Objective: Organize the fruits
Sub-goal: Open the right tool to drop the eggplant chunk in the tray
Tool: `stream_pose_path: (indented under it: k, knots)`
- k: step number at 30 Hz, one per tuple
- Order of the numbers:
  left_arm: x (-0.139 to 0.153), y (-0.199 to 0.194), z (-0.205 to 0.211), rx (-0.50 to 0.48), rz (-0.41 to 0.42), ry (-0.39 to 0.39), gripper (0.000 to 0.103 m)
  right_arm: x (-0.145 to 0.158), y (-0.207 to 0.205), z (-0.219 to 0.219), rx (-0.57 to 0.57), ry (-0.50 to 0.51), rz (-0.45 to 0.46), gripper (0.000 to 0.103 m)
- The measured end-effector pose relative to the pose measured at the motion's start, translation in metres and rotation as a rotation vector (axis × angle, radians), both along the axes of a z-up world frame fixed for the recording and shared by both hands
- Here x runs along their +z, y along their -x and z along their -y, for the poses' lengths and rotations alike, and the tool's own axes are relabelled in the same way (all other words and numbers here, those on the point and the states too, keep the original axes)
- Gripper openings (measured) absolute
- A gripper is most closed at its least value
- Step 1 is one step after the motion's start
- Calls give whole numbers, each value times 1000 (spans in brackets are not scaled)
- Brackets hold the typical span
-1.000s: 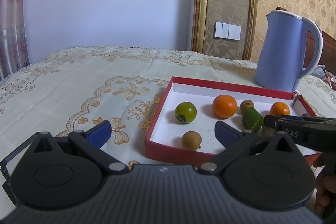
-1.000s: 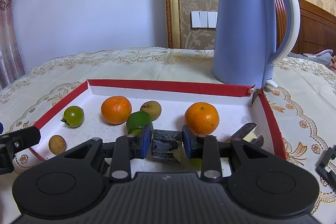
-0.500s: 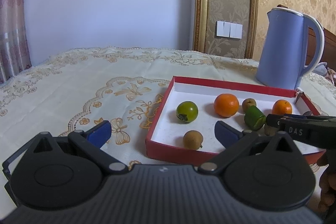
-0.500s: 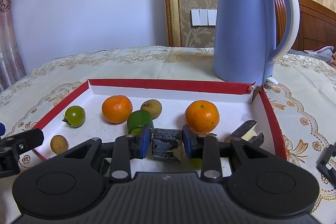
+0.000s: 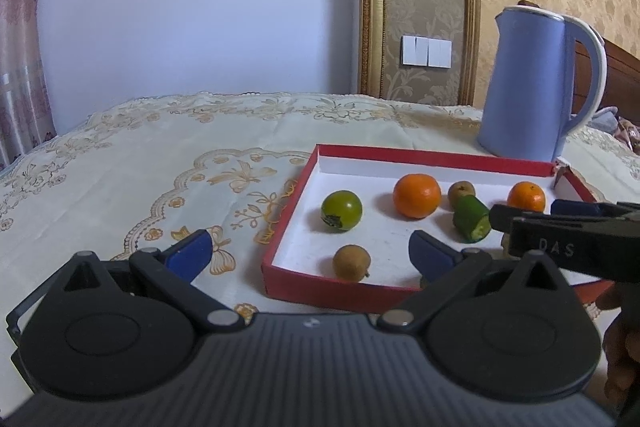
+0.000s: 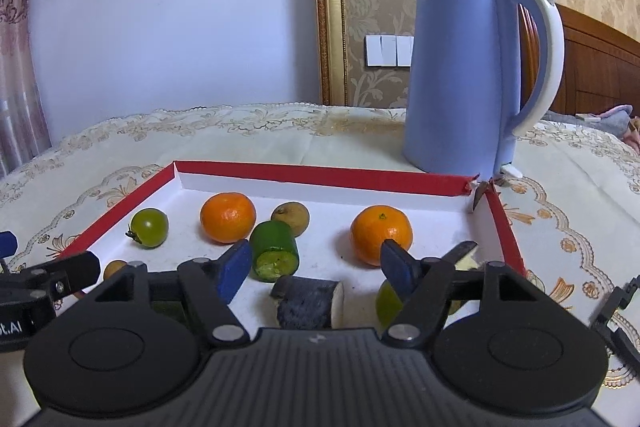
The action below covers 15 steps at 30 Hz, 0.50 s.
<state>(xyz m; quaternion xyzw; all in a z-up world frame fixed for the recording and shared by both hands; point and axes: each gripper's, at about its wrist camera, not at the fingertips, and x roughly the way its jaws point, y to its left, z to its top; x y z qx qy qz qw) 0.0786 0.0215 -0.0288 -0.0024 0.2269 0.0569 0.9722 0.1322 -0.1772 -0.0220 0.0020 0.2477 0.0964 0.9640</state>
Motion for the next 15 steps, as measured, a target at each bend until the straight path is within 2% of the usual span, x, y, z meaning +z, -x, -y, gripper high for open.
stream_pose_path:
  k: [10, 12, 14, 15]
  knots:
    - [2, 4, 3, -17, -19, 16, 103, 1, 7, -1, 10, 9, 2, 71]
    - [3, 5, 4, -20, -19, 12, 103, 2, 9, -1, 10, 7, 1, 74]
    - [3, 6, 5, -23, -18, 12, 103, 3, 13, 0, 12, 8, 8, 84]
    - [4, 7, 6, -25, -18, 13, 103, 3, 15, 0, 12, 14, 12, 85]
